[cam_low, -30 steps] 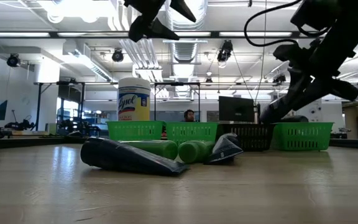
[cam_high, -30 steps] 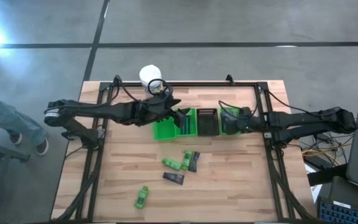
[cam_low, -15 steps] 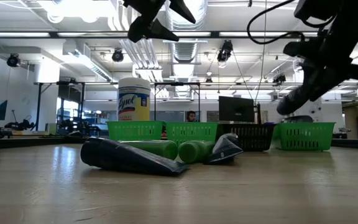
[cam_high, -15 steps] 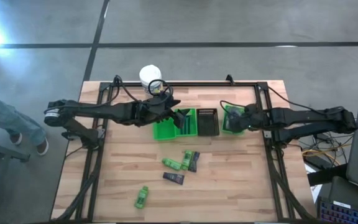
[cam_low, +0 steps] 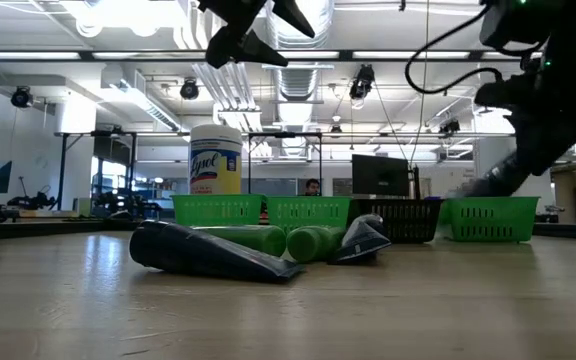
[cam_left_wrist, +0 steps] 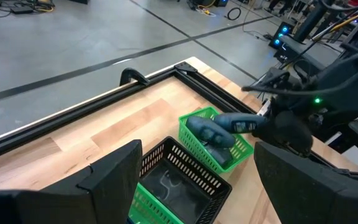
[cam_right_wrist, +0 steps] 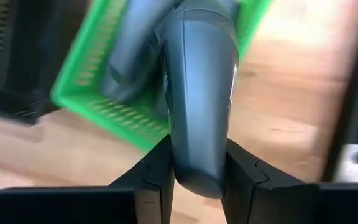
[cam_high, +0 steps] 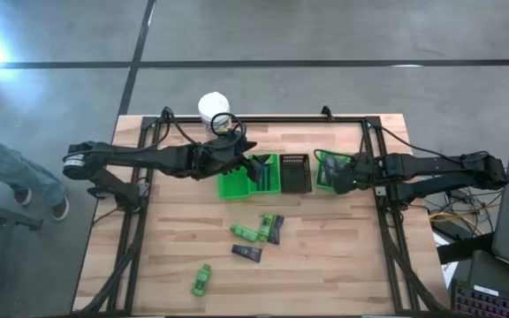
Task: Pick & Place Travel size toiletries
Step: Put the deodorant into the right green bin
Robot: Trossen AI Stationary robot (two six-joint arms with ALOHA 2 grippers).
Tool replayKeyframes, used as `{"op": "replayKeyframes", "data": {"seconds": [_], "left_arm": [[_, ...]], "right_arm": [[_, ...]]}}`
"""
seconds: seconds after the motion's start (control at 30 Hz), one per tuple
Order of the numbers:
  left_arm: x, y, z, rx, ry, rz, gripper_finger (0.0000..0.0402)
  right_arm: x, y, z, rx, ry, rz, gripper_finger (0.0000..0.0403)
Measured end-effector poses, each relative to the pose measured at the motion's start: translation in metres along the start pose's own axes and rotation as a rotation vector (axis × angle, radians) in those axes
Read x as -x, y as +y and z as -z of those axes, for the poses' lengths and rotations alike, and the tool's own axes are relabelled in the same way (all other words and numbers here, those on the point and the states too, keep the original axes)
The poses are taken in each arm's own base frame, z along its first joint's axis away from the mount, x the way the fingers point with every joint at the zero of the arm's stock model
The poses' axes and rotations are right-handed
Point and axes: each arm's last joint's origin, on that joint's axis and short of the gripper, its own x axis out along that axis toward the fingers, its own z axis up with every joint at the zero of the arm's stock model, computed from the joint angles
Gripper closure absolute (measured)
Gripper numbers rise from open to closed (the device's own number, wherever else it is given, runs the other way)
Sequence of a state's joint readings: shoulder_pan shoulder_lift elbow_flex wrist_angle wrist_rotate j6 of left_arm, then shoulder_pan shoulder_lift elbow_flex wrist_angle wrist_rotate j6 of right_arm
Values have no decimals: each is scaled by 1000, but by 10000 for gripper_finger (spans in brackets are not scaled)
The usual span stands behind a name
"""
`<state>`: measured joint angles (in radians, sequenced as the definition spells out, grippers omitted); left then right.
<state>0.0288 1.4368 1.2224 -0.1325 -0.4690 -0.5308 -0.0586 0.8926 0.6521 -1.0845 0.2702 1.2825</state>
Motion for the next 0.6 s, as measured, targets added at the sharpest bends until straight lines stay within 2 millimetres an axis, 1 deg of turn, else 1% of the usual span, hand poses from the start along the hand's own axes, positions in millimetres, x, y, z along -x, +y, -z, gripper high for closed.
{"op": "replayKeyframes", "data": {"seconds": [0.1, 0.2, 0.4, 0.47, 0.6], "left_arm": [[0, 0, 0, 0, 0, 0, 87], [0, 0, 0, 3, 0, 0, 87], [0, 0, 0, 8, 0, 0, 87], [0, -1, 0, 11, 1, 2, 87], [1, -3, 2, 11, 4, 9, 87]], "right_arm": [[1, 5, -1, 8, 10, -56, 318], [3, 8, -1, 8, 29, -85, 309], [-3, 4, 1, -13, 42, -40, 293], [-3, 3, 1, -28, 9, -31, 301], [0, 3, -2, -33, -68, -17, 330]]}}
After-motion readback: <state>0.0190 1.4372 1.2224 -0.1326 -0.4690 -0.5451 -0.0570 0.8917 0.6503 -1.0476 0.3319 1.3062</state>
